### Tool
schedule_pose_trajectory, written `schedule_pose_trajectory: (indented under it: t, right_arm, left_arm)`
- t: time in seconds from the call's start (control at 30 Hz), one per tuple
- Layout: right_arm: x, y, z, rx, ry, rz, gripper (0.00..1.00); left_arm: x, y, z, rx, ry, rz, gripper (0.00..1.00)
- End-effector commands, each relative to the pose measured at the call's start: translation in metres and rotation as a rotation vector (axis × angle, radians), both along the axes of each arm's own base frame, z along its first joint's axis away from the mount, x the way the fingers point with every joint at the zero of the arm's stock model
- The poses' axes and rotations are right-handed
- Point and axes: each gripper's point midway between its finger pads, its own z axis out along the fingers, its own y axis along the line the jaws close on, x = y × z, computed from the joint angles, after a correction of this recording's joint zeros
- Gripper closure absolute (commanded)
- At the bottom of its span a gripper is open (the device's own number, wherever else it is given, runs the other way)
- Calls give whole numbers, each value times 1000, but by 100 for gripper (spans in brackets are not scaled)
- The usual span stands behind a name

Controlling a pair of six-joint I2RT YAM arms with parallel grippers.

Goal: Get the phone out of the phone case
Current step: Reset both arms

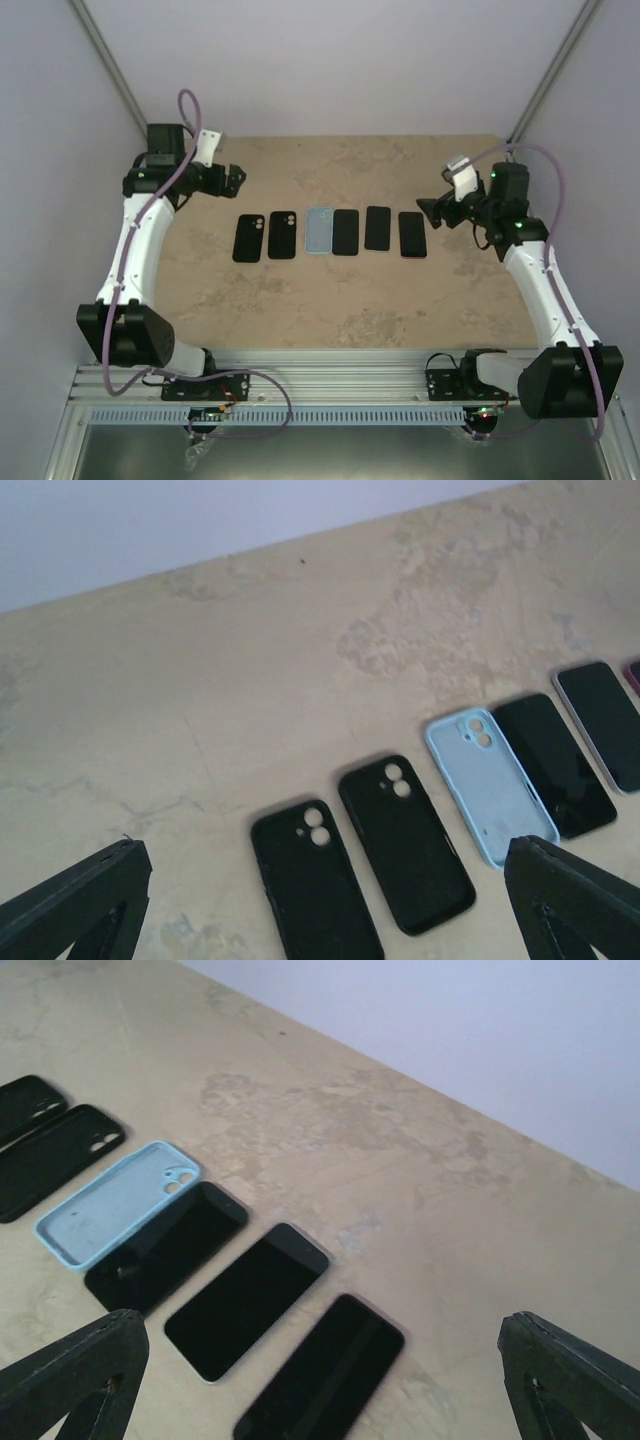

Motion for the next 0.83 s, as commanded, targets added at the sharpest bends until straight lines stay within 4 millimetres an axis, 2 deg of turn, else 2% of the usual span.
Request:
schedule_pose_trajectory:
  t: [0.0, 0.1, 0.27, 0.4, 0.5, 0.8]
  right_arm:
    - [-9, -25, 1, 118, 54, -26, 2]
    - [-10, -50, -8, 142, 80, -81, 2]
    - [-17, -69, -32, 158, 107, -135, 2]
    - [-22, -70, -53, 170, 150, -148, 3]
    - [-24, -69, -58, 177, 160, -150, 2]
    - [-27, -69, -63, 177, 162, -149, 2]
  left_arm:
    - [-24, -13, -20, 40, 43, 38, 1]
    - [-34, -13, -26, -10, 14, 91, 1]
    - [-51, 4, -41, -22, -33, 212, 1]
    - [-59, 10, -59, -35, -3, 266, 0]
    - [-61, 14, -68, -32, 4, 296, 1]
    - [-53, 19, -68, -63, 12, 362, 1]
